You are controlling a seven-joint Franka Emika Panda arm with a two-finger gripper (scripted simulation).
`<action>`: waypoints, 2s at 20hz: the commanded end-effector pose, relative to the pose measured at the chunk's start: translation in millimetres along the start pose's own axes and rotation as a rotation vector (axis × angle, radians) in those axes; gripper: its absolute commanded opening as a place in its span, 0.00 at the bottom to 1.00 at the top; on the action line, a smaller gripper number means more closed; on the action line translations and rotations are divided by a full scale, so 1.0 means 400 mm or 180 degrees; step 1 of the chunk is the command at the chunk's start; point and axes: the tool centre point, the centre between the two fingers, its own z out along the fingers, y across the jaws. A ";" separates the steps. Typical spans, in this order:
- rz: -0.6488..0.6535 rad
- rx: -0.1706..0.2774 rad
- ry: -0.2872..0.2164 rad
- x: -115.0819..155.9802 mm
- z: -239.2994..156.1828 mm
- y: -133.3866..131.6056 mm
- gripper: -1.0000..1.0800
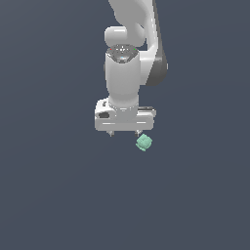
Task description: Pick up the object and move it to a goal position.
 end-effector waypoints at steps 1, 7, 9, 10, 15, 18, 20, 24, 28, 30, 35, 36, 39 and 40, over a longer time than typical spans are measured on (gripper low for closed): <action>0.0000 0.0000 0.0000 0.000 0.000 0.000 0.96; -0.0055 0.0012 -0.0033 -0.008 0.018 0.003 0.96; -0.0086 0.0020 -0.0052 -0.012 0.028 0.004 0.96; -0.0097 0.0023 -0.0059 -0.014 0.032 0.004 0.96; -0.0105 0.0026 -0.0065 -0.016 0.035 0.005 0.96; -0.0109 0.0025 -0.0064 -0.015 0.034 0.004 0.96; -0.0095 0.0026 -0.0066 -0.016 0.036 0.003 0.96; -0.0029 0.0025 -0.0073 -0.019 0.043 -0.005 0.96; 0.0086 0.0024 -0.0083 -0.025 0.056 -0.018 0.96; 0.0160 0.0023 -0.0090 -0.029 0.063 -0.027 0.96; 0.0398 0.0018 -0.0112 -0.042 0.088 -0.054 0.96; 0.0456 0.0016 -0.0117 -0.045 0.094 -0.061 0.96; 0.0649 0.0009 -0.0134 -0.057 0.114 -0.082 0.96; 0.0717 0.0006 -0.0139 -0.061 0.121 -0.090 0.96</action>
